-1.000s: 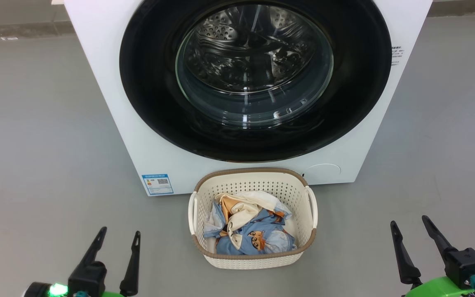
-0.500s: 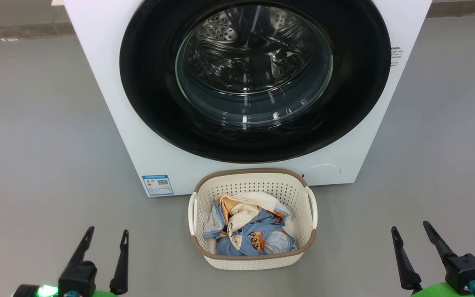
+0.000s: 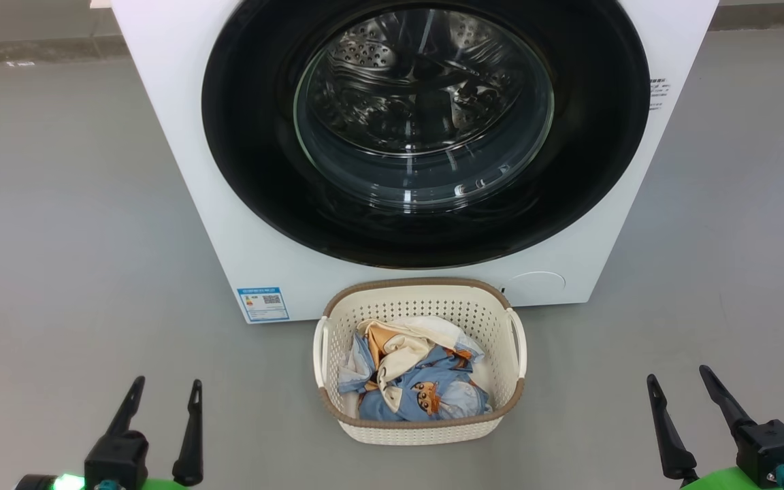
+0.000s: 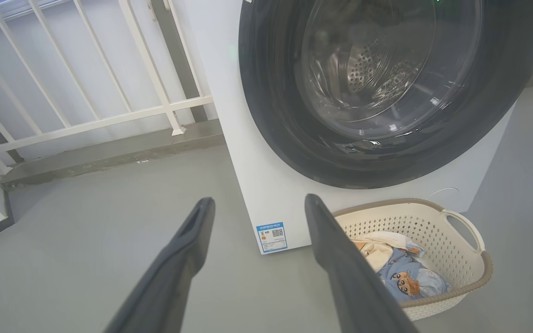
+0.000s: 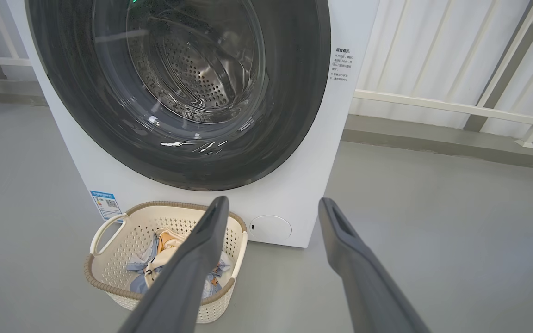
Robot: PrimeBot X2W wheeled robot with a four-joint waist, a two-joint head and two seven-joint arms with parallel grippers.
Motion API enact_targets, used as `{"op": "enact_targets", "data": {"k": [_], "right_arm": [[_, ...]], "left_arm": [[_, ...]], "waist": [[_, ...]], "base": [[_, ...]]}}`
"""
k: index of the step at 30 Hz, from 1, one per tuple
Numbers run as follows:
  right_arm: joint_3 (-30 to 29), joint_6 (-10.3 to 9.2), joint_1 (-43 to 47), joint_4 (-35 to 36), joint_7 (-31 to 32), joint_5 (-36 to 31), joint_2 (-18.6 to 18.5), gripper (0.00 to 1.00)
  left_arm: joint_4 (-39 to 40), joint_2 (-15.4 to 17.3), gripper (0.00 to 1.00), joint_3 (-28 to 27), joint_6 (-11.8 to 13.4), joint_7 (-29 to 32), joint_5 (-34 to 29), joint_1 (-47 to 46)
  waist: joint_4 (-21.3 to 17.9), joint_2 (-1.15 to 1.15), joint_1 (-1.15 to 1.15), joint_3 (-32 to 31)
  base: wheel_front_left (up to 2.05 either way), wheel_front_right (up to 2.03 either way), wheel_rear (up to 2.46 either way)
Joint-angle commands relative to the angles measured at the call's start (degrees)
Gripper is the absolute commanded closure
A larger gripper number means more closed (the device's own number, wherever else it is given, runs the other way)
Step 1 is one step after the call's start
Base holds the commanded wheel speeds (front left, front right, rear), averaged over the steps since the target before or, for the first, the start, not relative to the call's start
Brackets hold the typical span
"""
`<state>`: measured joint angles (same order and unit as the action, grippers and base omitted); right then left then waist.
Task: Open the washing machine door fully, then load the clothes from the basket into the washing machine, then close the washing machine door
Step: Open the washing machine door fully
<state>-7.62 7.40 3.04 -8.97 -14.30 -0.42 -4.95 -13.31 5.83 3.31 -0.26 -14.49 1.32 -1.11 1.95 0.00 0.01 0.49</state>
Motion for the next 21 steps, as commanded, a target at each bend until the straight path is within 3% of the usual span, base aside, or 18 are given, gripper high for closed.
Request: {"op": "enact_targets", "data": {"k": [1,10,21], "right_arm": [[1.38,0.09,-0.68,1.56,-0.70,-0.32,-0.78,0.00],[1.33,0.09,-0.85,1.50,-0.70,-0.33,-0.61,0.00],[1.09,0.09,-1.12,1.48,-0.70,-0.26,-0.50,0.00]], "left_arm": [[0.86,0.67,0.00,-2.39,0.14,-0.51,0.08,-1.74],[1.06,0.36,0.00,-3.13,0.02,-0.51,-0.26,-2.07],[2.10,-0.06,0.00,-3.71,-0.44,-0.51,-0.30,-2.27]], "waist": [[0.01,0.00,0.00,0.05],[0.01,0.00,0.00,0.23],[-0.19,0.00,0.00,0.74]], "base": [[0.00,0.00,0.00],[0.39,0.40,-0.79],[1.09,1.10,-2.19]]}}
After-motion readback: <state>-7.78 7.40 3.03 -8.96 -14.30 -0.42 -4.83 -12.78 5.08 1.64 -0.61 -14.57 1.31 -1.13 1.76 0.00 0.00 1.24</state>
